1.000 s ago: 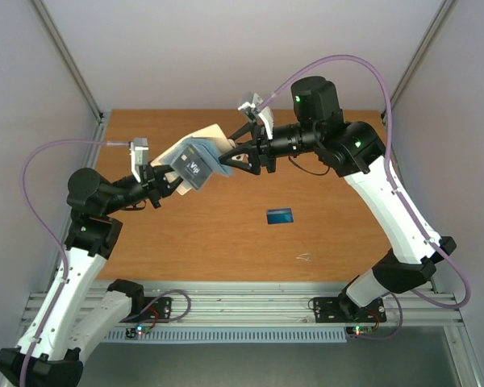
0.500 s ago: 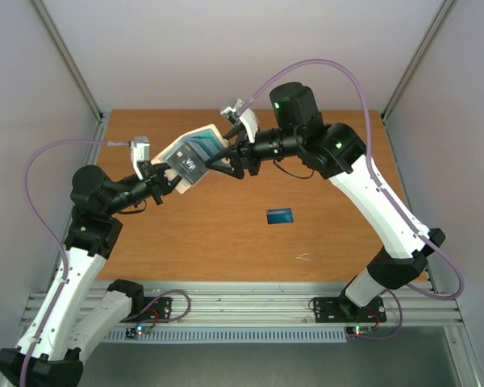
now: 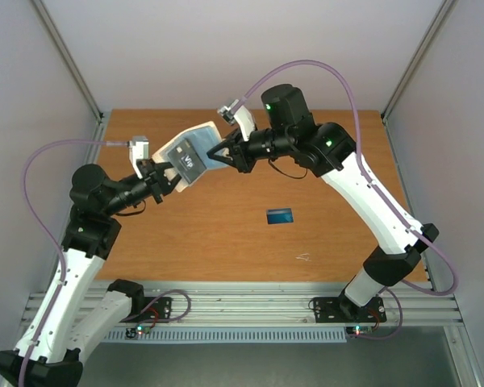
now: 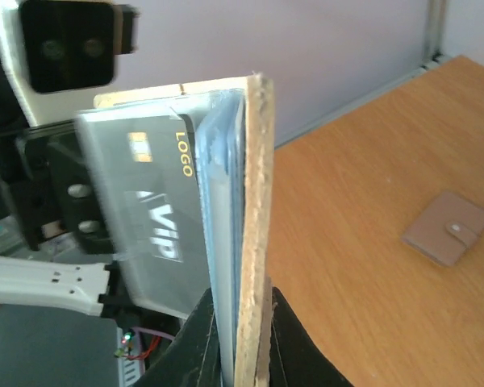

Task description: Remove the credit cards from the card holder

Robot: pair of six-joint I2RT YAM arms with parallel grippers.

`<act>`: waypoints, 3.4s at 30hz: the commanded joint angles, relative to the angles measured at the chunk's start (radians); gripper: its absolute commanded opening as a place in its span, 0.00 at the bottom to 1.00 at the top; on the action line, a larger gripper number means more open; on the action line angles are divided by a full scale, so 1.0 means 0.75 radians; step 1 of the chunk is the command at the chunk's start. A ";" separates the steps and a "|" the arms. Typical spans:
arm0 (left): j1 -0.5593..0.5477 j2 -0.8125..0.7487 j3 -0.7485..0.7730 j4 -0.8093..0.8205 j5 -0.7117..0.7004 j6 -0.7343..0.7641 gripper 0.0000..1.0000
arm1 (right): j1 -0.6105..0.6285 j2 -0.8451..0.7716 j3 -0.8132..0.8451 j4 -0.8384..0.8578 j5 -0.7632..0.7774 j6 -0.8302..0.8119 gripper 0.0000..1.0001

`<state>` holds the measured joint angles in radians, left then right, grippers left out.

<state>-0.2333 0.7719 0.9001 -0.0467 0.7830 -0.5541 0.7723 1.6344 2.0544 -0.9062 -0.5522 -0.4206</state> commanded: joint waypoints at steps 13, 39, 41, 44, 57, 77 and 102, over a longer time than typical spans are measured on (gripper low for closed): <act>-0.005 0.009 -0.081 0.127 0.038 -0.056 0.79 | -0.082 -0.069 0.010 -0.068 -0.028 0.007 0.01; 0.011 -0.011 -0.122 0.353 0.217 -0.133 0.31 | -0.157 -0.076 -0.005 -0.146 -0.593 -0.167 0.01; 0.010 -0.011 -0.118 0.402 0.256 -0.156 0.07 | -0.157 -0.067 -0.004 -0.148 -0.587 -0.163 0.01; 0.011 -0.018 -0.113 0.405 0.269 -0.167 0.00 | -0.175 -0.065 -0.009 -0.136 -0.517 -0.137 0.09; 0.012 -0.031 -0.095 0.028 -0.134 -0.022 0.00 | -0.276 -0.163 -0.019 -0.062 -0.127 0.083 0.33; 0.009 0.015 0.009 -0.353 -0.486 0.235 0.00 | 0.019 -0.104 0.078 -0.013 -0.150 0.015 0.32; -0.006 0.059 0.287 -0.806 -0.452 0.369 0.00 | 0.058 0.026 -0.337 0.638 -0.369 0.449 0.31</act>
<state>-0.2325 0.9154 1.1198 -0.8898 0.1810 -0.0689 0.8200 1.6581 1.8103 -0.4999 -0.7967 -0.1265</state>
